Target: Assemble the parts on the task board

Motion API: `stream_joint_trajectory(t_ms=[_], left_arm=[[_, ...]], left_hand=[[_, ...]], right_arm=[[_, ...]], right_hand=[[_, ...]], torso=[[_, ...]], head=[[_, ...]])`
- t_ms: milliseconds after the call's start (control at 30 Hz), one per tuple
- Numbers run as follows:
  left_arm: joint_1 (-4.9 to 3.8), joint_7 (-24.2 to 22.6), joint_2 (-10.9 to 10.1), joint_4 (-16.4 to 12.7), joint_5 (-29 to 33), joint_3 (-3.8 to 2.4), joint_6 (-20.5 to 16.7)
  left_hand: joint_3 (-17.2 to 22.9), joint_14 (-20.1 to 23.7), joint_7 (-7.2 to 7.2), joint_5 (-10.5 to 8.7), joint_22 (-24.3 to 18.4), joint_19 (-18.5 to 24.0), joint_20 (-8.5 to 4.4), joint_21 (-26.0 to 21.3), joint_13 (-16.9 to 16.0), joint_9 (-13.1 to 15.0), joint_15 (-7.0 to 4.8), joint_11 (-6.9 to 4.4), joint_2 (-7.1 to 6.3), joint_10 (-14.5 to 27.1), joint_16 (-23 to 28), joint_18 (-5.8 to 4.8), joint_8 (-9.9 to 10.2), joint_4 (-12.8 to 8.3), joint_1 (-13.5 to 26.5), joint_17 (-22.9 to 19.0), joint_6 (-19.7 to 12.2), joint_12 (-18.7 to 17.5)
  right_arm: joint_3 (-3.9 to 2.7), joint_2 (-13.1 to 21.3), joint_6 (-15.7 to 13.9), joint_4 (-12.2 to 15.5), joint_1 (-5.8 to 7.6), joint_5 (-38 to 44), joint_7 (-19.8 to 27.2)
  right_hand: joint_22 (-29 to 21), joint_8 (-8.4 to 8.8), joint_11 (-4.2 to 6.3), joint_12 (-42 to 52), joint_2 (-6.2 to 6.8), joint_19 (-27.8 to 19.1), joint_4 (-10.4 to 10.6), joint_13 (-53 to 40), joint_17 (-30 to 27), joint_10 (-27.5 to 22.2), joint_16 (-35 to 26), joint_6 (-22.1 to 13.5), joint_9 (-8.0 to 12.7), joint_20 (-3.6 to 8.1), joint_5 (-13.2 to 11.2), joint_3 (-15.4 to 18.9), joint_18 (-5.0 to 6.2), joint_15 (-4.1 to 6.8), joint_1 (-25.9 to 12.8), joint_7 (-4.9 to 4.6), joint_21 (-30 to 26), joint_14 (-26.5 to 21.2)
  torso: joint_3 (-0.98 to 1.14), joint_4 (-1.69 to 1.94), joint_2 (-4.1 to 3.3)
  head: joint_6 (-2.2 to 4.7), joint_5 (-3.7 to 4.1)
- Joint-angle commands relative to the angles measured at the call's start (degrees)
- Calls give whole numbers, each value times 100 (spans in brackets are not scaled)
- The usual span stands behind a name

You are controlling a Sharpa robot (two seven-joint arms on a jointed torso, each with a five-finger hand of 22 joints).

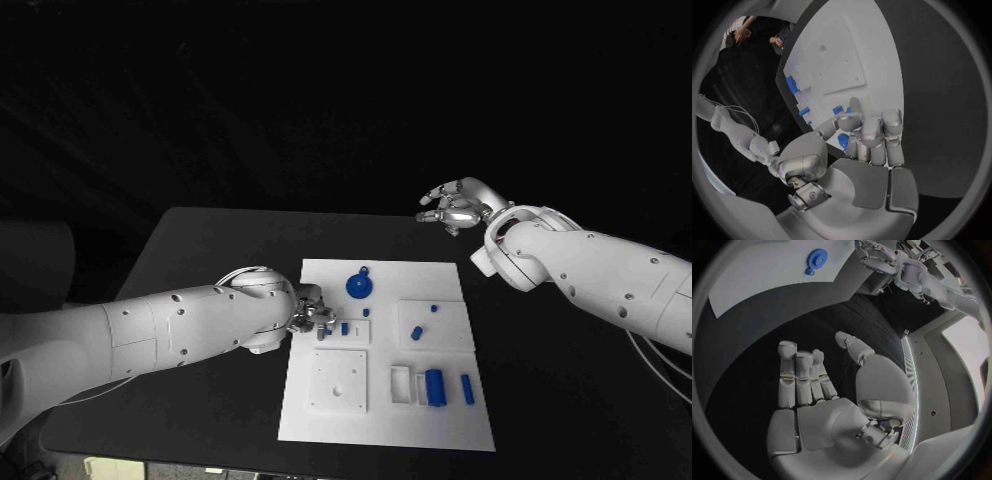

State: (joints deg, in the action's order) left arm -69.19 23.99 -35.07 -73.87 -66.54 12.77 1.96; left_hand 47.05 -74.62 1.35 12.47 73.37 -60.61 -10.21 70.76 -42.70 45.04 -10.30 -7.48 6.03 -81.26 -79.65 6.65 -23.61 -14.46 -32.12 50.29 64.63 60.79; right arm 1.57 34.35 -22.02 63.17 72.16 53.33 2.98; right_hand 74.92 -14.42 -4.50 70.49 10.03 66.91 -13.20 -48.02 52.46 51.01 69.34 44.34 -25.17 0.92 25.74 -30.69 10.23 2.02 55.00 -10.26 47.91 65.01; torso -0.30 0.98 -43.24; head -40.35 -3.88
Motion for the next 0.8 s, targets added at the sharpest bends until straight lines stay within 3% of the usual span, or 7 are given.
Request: stream_joint_trajectory(t_ms=[33,800], left_arm=[[38,64,5,-16,-63,27,177],[39,100,-41,-37,-91,27,203]], left_hand=[[4,34,-300,53,7,22,-479,27,6,-8,-22,-40,188,85,-39,106,-38,-44,-167,-7,713,43],[7,25,-303,196,5,15,-477,36,14,-25,-17,-43,211,88,-48,106,-57,-100,-206,-17,721,62]], right_arm=[[0,-1,75,10,-3,47,27],[0,4,74,15,-3,47,26]], right_hand=[[105,-13,36,21,-10,-5,9,5,-6,-12,27,-12,9,26,26,6,477,16,-36,-39,25,40],[105,-14,36,28,-12,-5,12,14,-8,-14,29,-11,9,26,29,10,477,16,-43,-39,25,39]], torso=[[-4,2,1],[0,1,1]], head=[[-10,5],[-18,-5]])
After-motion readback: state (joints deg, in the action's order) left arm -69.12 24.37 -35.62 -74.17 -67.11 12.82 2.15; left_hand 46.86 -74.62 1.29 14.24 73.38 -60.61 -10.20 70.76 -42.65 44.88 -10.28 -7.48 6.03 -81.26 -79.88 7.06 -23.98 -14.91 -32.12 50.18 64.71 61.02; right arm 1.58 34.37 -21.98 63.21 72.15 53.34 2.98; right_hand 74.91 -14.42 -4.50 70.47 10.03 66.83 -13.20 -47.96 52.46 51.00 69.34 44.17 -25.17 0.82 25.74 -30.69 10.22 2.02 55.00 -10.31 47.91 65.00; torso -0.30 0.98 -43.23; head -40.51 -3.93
